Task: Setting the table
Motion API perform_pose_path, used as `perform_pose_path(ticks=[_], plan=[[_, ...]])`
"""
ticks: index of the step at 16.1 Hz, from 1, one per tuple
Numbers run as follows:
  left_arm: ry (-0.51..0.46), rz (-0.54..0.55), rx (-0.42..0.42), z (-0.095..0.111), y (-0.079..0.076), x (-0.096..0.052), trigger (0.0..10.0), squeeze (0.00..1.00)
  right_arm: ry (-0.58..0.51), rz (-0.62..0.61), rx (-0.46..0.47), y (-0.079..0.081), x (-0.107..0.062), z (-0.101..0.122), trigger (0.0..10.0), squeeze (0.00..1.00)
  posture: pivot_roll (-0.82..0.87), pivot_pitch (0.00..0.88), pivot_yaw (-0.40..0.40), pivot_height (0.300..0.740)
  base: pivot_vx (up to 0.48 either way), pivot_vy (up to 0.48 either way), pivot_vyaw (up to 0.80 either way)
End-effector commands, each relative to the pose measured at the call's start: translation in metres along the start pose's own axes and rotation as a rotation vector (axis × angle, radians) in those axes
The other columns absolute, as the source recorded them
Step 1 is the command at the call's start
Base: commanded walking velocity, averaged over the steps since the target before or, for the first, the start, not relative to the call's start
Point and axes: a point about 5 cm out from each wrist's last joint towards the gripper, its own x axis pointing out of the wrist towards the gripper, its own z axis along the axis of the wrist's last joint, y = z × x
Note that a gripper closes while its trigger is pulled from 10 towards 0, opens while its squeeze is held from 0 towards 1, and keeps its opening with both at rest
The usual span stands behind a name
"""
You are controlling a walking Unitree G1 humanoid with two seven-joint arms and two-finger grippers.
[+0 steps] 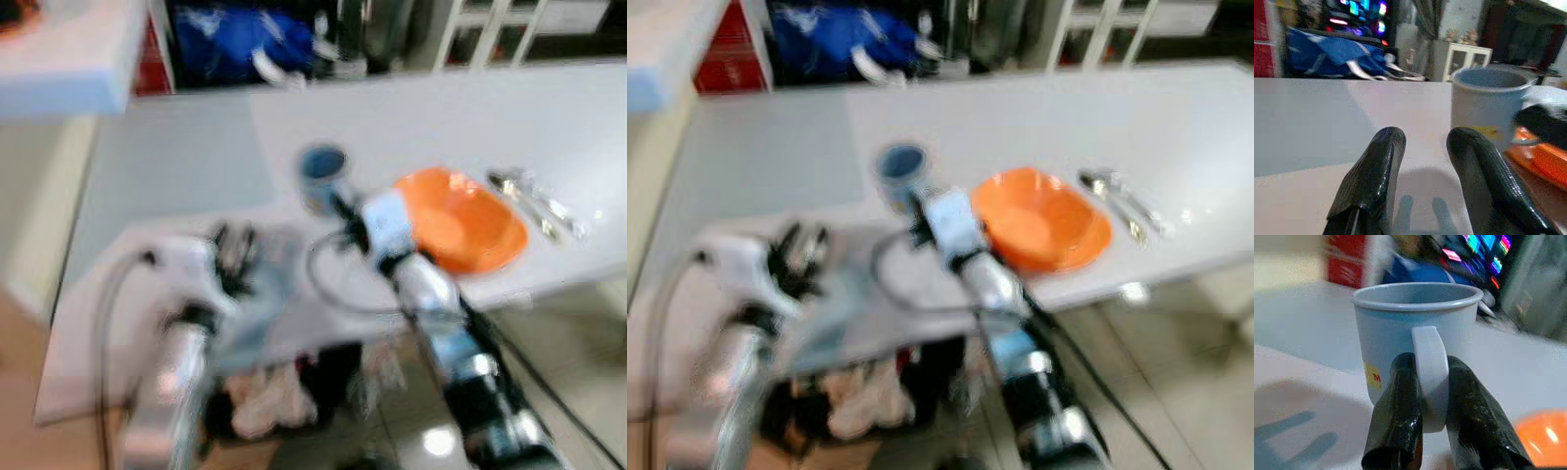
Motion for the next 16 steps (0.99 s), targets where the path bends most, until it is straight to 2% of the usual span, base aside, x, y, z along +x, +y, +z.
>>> perform_pose_path(ticks=[1, 4, 5, 7, 10, 13, 16], plan=[[-0.009, 0.011, 0.014, 0.005, 0.006, -0.003, 10.0, 0.00, -0.033, -0.047, 0.036, -0.003, 0.008, 0.010, 10.0, 0.00, -0.08, 0.059, -0.017, 0.740, 0.000, 0.000, 0.00], [-0.001, 0.008, 0.013, 0.006, 0.004, -0.008, 10.0, 0.00, -0.030, -0.057, 0.249, -0.001, 0.007, 0.002, 10.0, 0.00, -0.07, 0.078, -0.012, 0.740, 0.000, 0.000, 0.00], [0.008, 0.000, 0.016, 0.006, 0.004, -0.010, 10.0, 0.00, -0.034, -0.064, 0.260, -0.001, 0.005, -0.001, 10.0, 0.00, -0.06, 0.084, -0.003, 0.740, 0.000, 0.000, 0.00], [0.018, -0.020, 0.019, 0.006, 0.002, -0.012, 10.0, 0.00, -0.025, -0.093, 0.238, -0.003, 0.004, -0.007, 10.0, 0.00, -0.06, 0.090, 0.004, 0.740, 0.000, 0.000, 0.00], [0.027, -0.071, 0.019, 0.011, -0.002, -0.018, 10.0, 0.00, 0.017, -0.172, 0.124, -0.014, -0.001, -0.020, 10.0, 0.00, -0.04, 0.104, 0.016, 0.740, 0.000, 0.000, 0.00], [0.040, -0.082, 0.032, 0.012, -0.003, -0.021, 10.0, 0.00, 0.019, -0.135, 0.138, -0.010, 0.001, -0.026, 10.0, 0.00, -0.04, 0.116, 0.025, 0.740, 0.000, 0.000, 0.00], [0.048, -0.092, 0.036, 0.013, -0.004, -0.023, 10.0, 0.00, 0.023, -0.140, 0.109, -0.008, 0.009, -0.026, 10.0, 0.00, -0.03, 0.112, 0.024, 0.740, 0.000, 0.000, 0.00]])
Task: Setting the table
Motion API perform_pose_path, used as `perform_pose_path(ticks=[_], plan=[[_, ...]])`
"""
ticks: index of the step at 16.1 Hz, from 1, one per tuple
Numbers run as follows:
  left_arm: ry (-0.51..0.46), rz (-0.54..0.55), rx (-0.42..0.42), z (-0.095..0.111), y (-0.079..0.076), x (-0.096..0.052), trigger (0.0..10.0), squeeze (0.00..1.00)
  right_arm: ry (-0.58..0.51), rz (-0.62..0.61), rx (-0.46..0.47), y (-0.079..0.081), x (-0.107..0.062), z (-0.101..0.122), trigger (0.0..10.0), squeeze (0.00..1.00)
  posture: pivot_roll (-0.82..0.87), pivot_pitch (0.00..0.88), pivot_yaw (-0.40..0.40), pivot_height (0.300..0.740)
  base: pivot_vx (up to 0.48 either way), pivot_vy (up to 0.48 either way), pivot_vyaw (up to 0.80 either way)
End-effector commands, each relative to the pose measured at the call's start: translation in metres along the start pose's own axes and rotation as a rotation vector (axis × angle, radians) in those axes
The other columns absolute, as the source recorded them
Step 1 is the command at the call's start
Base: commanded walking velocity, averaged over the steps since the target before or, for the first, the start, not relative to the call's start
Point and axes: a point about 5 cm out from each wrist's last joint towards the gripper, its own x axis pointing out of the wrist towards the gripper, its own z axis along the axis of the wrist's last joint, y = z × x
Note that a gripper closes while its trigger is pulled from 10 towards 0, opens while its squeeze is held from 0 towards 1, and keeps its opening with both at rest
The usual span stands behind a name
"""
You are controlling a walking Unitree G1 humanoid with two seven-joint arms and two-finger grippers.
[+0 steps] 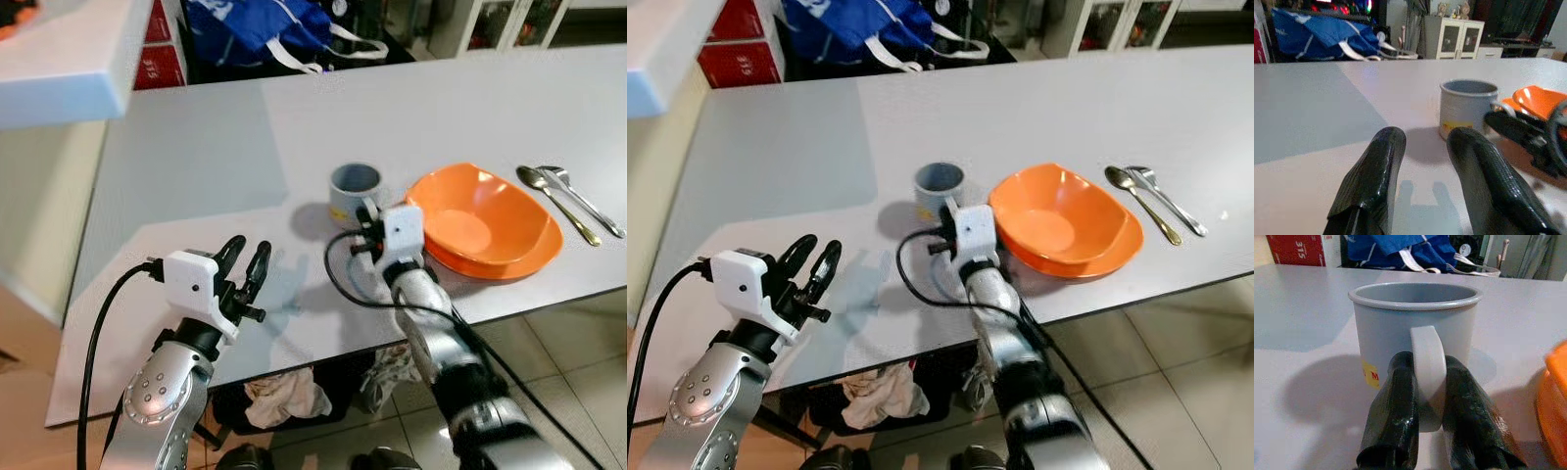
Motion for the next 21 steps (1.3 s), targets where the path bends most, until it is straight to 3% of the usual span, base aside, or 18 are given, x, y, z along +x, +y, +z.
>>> perform_pose_path(ticks=[1, 6, 15, 19, 20, 21], plan=[[-0.002, -0.017, 0.010, 0.004, -0.002, -0.002, 10.0, 0.00, -0.002, -0.015, -0.020, -0.002, 0.001, 0.000, 10.0, 1.00, -0.03, 0.115, 0.022, 0.740, 0.000, 0.000, 0.00], [0.000, -0.018, 0.011, 0.004, -0.003, -0.002, 10.0, 0.00, -0.021, 0.024, 0.042, -0.005, -0.003, -0.003, 10.0, 1.00, -0.03, 0.105, 0.016, 0.740, 0.000, 0.000, 0.00], [-0.006, -0.018, 0.007, 0.003, -0.001, 0.004, 10.0, 0.00, -0.075, 0.057, 0.053, -0.019, -0.033, -0.005, 10.0, 1.00, -0.06, 0.091, 0.010, 0.740, 0.000, 0.000, 0.00], [0.037, 0.053, -0.011, -0.008, 0.007, 0.004, 10.0, 0.00, -0.143, 0.155, 0.108, -0.019, -0.052, 0.011, 10.0, 0.99, -0.07, 0.098, 0.002, 0.740, 0.000, 0.000, 0.00], [0.049, 0.074, -0.014, -0.012, 0.010, 0.003, 10.0, 0.00, -0.149, 0.176, 0.113, -0.019, -0.057, 0.014, 10.0, 0.78, -0.07, 0.095, -0.001, 0.740, 0.000, 0.000, 0.00], [0.053, 0.106, -0.031, -0.014, 0.014, 0.003, 10.0, 0.00, -0.151, 0.192, 0.117, -0.019, -0.060, 0.016, 10.0, 0.00, -0.07, 0.096, -0.002, 0.740, 0.000, 0.000, 0.00]])
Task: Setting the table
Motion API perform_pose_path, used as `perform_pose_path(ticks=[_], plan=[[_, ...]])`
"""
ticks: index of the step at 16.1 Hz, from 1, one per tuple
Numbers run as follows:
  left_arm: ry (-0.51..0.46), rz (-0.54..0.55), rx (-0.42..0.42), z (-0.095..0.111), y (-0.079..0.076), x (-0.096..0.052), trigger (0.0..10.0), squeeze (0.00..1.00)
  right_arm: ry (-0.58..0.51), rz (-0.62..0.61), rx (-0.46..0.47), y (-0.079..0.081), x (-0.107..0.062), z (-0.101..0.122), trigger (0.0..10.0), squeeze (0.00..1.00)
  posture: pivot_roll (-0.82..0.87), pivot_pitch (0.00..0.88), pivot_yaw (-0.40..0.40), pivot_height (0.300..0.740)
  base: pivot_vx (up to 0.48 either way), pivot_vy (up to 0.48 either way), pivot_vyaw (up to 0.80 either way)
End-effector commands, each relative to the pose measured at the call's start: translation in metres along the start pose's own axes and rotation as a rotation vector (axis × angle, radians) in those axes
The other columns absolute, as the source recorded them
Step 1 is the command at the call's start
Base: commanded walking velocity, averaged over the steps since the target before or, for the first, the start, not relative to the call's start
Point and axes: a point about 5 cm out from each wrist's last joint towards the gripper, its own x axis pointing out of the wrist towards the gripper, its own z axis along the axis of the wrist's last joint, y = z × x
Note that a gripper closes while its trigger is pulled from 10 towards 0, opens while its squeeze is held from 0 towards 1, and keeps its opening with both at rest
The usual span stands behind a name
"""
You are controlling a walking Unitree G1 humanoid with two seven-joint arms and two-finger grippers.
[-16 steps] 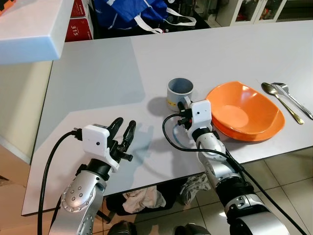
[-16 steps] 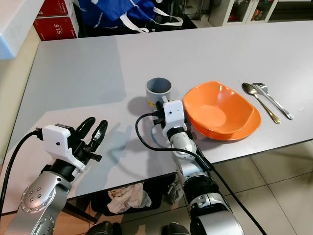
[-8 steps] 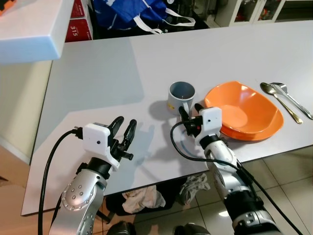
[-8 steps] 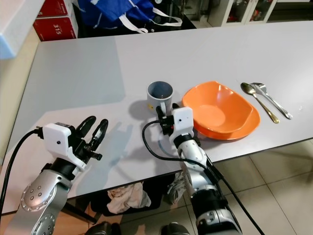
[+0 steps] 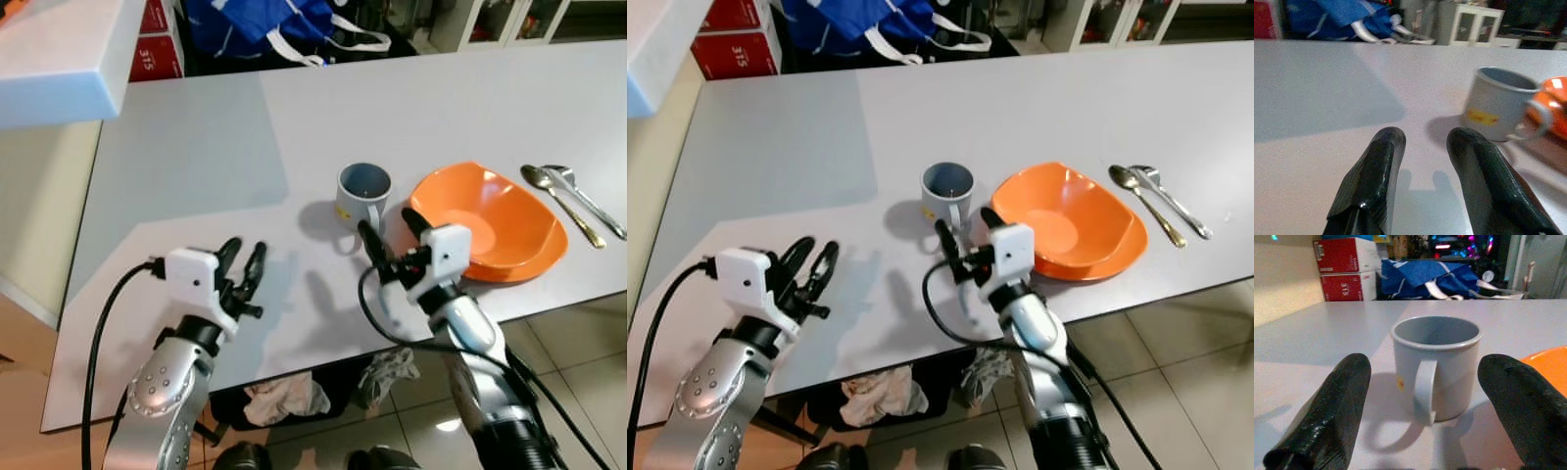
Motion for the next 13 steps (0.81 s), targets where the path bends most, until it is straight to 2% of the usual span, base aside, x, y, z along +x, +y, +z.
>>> perform_pose_path(ticks=[1, 4, 8, 13], plan=[[0.008, 0.046, -0.013, -0.002, 0.007, 0.001, 10.0, 0.00, -0.009, 0.036, 0.007, 0.003, -0.002, 0.006, 10.0, 0.00, -0.08, 0.092, -0.006, 0.740, 0.000, 0.000, 0.00], [0.010, 0.077, 0.009, -0.003, 0.012, 0.003, 10.0, 0.00, 0.003, 0.085, 0.007, 0.005, -0.007, 0.009, 10.0, 0.00, -0.08, 0.095, -0.007, 0.740, 0.000, 0.000, 0.00], [0.033, 0.118, 0.014, -0.009, 0.021, -0.002, 10.0, 0.00, 0.037, 0.102, 0.036, 0.006, -0.013, 0.006, 10.0, 0.00, -0.07, 0.095, -0.011, 0.740, 0.000, 0.000, 0.00], [-0.040, 0.059, -0.021, 0.001, 0.010, 0.006, 10.0, 0.00, 0.003, 0.216, 0.096, 0.025, 0.001, 0.016, 10.0, 0.00, -0.02, 0.072, -0.035, 0.740, 0.000, 0.000, 0.00]])
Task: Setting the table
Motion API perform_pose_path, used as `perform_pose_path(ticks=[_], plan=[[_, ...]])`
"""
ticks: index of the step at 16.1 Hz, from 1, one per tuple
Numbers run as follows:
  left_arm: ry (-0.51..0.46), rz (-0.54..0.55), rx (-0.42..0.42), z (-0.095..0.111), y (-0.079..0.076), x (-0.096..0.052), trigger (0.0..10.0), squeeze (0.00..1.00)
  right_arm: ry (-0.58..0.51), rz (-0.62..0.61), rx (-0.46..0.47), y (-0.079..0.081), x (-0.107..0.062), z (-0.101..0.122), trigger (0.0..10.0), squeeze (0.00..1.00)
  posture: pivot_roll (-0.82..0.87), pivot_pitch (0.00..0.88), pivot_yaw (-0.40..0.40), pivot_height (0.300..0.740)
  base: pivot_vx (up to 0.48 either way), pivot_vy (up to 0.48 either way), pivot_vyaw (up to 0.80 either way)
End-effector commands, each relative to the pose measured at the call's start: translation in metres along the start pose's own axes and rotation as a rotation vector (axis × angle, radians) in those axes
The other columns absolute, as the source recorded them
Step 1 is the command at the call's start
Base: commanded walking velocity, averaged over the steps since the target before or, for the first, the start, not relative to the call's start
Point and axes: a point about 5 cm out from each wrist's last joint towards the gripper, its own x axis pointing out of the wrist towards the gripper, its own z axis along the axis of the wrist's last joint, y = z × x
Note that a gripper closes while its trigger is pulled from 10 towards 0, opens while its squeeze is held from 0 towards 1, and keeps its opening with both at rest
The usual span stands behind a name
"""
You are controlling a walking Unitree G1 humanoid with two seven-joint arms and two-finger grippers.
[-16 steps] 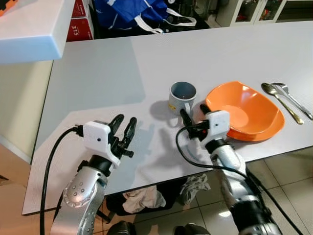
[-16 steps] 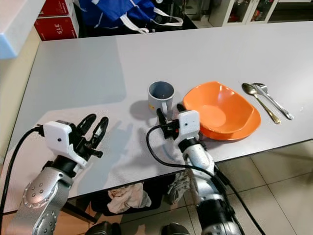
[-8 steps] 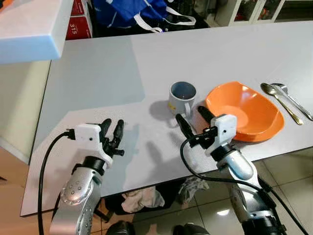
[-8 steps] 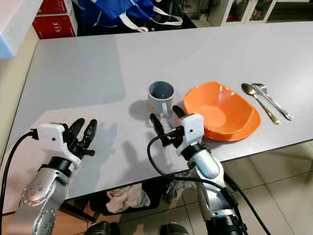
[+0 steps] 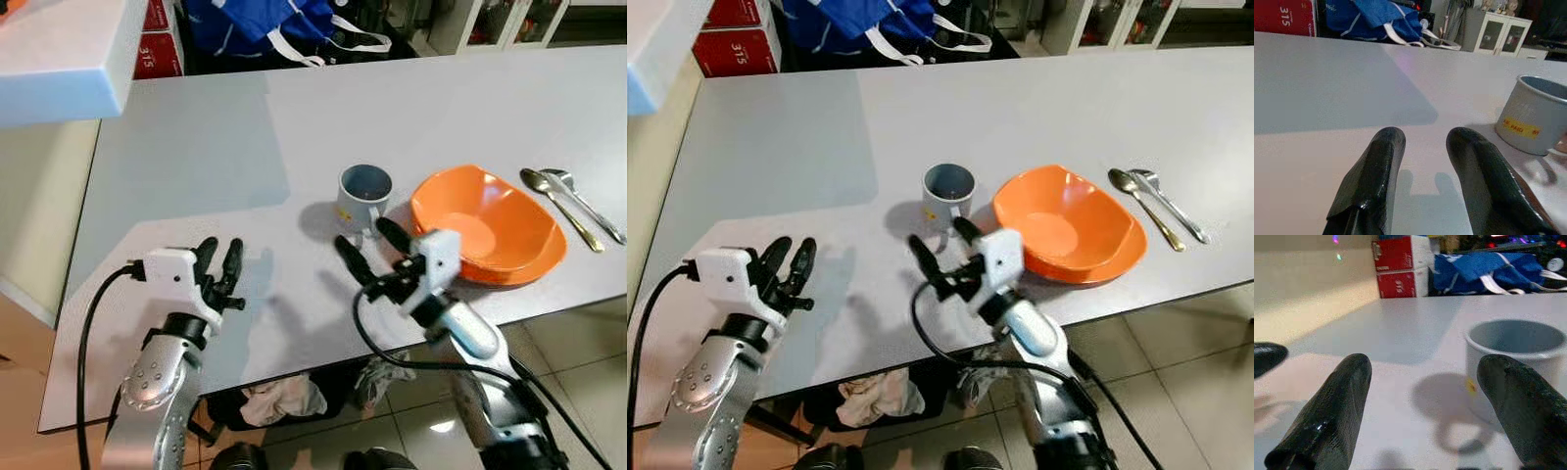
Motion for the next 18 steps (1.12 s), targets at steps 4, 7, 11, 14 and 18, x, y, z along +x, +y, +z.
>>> perform_pose_path(ticks=[4, 7, 11, 14, 18], plan=[[-0.024, -0.020, -0.025, 0.001, -0.006, 0.003, 10.0, 0.00, -0.001, 0.025, 0.014, 0.006, 0.007, 0.001, 10.0, 0.00, -0.01, 0.072, -0.045, 0.740, 0.000, 0.000, 0.00], [-0.013, -0.028, -0.035, -0.005, -0.007, 0.003, 10.0, 0.00, 0.017, 0.001, 0.023, 0.003, 0.006, -0.005, 10.0, 0.00, -0.01, 0.058, -0.039, 0.740, 0.000, 0.000, 0.00], [0.006, -0.059, -0.061, -0.014, -0.008, 0.006, 10.0, 0.00, 0.032, -0.006, 0.027, 0.001, 0.009, -0.010, 10.0, 0.00, -0.01, 0.040, -0.042, 0.740, 0.000, 0.000, 0.00], [-0.002, -0.073, -0.045, -0.013, -0.010, 0.011, 10.0, 0.00, 0.017, 0.000, 0.023, 0.001, 0.013, -0.005, 10.0, 0.00, -0.01, 0.045, -0.047, 0.740, 0.000, 0.000, 0.00], [-0.015, -0.084, -0.051, -0.012, -0.015, 0.011, 10.0, 0.00, -0.001, 0.007, 0.019, 0.001, 0.015, 0.001, 10.0, 0.00, -0.01, 0.048, -0.043, 0.740, 0.000, 0.000, 0.00]])
